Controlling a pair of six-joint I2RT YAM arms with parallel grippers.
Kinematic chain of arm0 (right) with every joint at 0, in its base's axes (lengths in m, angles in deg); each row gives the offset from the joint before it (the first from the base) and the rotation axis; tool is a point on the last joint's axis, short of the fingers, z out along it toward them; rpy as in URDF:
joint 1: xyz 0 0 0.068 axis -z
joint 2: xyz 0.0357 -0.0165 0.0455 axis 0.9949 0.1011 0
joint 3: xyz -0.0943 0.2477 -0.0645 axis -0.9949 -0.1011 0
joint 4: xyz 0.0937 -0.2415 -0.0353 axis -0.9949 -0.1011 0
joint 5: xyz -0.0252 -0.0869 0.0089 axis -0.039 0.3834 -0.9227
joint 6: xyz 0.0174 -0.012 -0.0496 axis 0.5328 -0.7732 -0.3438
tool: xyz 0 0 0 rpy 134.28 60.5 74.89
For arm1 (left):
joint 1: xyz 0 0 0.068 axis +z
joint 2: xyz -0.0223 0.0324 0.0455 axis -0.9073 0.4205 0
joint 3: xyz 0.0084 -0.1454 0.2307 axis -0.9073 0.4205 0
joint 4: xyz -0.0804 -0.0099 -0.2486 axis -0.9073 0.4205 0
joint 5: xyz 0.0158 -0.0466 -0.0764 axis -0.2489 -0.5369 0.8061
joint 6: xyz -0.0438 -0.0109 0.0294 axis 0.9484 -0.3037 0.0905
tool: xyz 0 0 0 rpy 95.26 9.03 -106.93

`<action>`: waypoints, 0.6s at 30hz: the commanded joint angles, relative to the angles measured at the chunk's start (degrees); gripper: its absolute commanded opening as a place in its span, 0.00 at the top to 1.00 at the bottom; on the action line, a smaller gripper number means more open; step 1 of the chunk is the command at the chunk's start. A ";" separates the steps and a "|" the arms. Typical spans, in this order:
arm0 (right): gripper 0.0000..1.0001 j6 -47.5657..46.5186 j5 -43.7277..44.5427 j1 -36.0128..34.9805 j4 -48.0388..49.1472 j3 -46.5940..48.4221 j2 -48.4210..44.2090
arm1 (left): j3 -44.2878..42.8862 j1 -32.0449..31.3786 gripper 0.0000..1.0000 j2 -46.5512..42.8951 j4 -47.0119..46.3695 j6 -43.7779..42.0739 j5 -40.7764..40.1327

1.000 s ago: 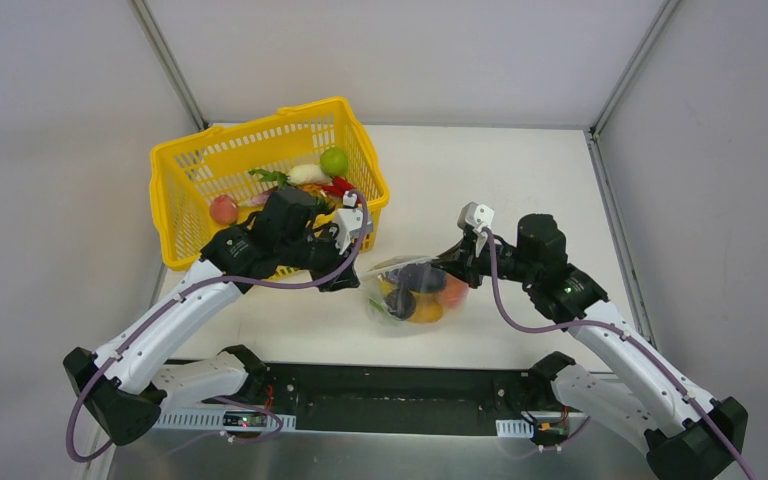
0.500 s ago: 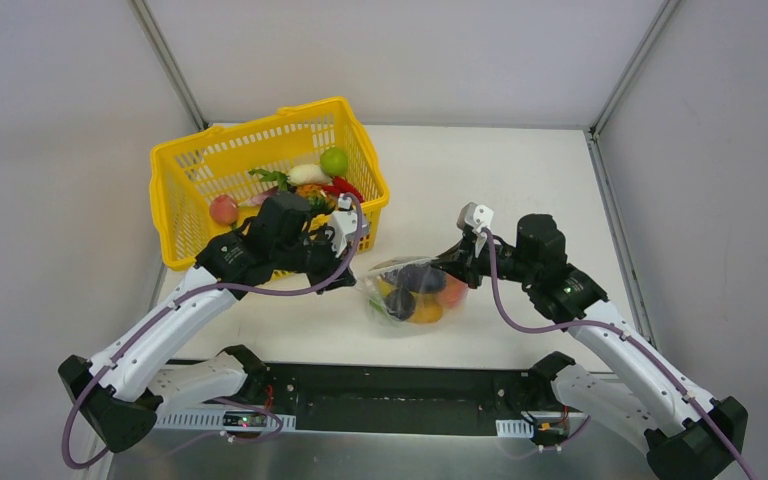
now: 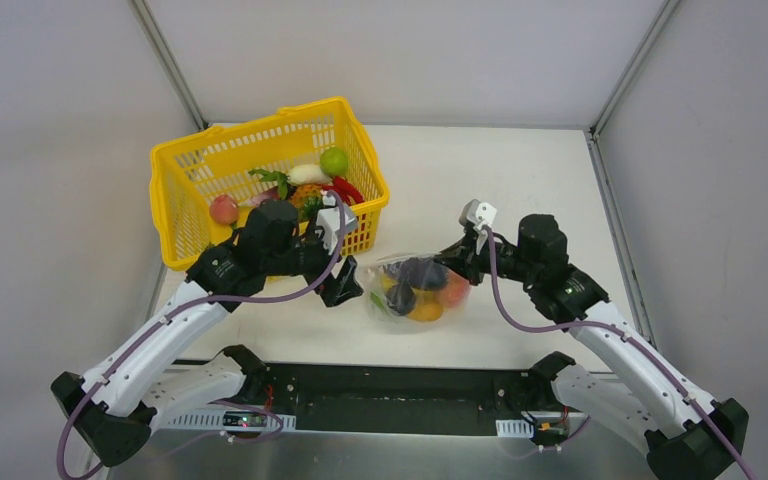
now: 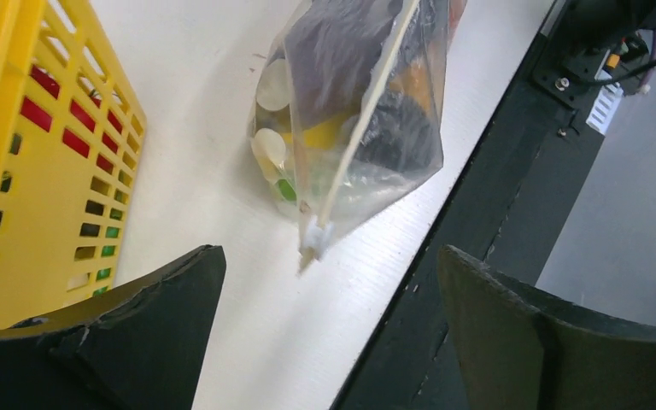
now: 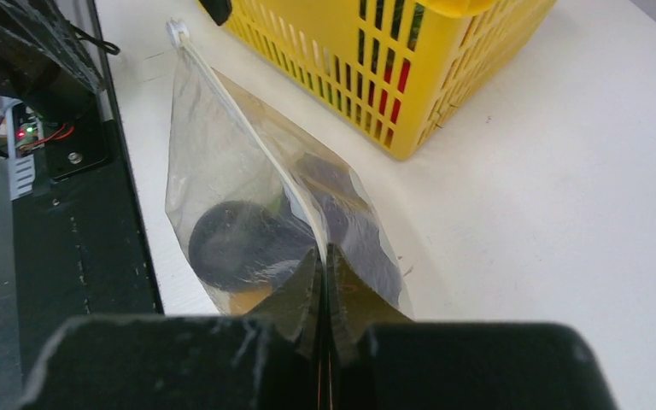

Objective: Place the food in the zip-top bag and seal the zipper
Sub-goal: Zip the zipper food storage bag at the center of the board, then place the zipper food storage bag at the center of the board.

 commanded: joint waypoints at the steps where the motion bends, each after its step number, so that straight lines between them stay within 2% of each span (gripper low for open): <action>1: 1.00 0.86 7.81 0.16 3.16 1.25 -2.51 | 2.62 0.58 0.01 -5.07 -7.23 4.78 -2.53; 7: 1.00 5.16 22.54 2.05 6.88 4.46 -2.18 | 6.10 0.58 0.01 -10.81 -11.45 10.71 -5.10; 13: 1.00 4.00 33.52 5.43 7.66 11.37 3.89 | 7.43 0.58 0.01 -12.40 -13.85 13.56 -4.96; 15: 1.00 3.14 33.09 5.62 6.81 12.52 5.07 | 7.53 0.58 0.01 -12.64 -14.04 13.95 -5.45; 18: 0.99 0.48 22.55 5.41 2.41 10.22 4.50 | 7.86 0.58 0.01 -13.12 -15.15 14.96 -5.72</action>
